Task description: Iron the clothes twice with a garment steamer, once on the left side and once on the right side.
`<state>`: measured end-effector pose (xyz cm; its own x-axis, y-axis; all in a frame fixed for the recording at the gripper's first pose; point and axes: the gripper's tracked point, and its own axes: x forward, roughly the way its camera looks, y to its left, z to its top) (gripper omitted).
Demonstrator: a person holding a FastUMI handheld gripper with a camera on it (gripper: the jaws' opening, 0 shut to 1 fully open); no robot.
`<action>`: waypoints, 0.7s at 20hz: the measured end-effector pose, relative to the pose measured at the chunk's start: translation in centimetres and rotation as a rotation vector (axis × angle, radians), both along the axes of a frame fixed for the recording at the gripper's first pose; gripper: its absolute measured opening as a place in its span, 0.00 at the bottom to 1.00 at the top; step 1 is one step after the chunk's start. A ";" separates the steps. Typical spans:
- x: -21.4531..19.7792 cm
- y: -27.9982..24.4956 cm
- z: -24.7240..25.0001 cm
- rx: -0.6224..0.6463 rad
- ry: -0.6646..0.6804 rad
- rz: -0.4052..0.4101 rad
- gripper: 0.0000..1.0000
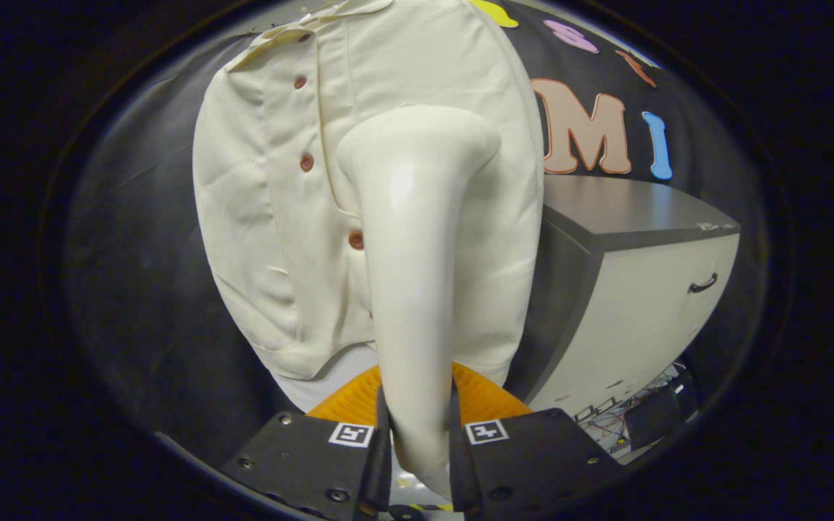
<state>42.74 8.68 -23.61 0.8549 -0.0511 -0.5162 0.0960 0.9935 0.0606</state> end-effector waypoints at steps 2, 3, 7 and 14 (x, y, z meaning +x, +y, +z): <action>-0.4 -0.3 -1.7 -0.001 0.027 0.001 0.32; -0.9 -0.4 -2.6 0.001 0.046 0.002 0.32; -2.0 -0.9 -4.7 0.028 0.083 0.000 0.32; -4.9 -1.3 -5.9 0.054 0.129 0.004 0.32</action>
<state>37.87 7.39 -29.50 0.7812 -0.0173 -0.6240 0.1025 0.9896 0.1010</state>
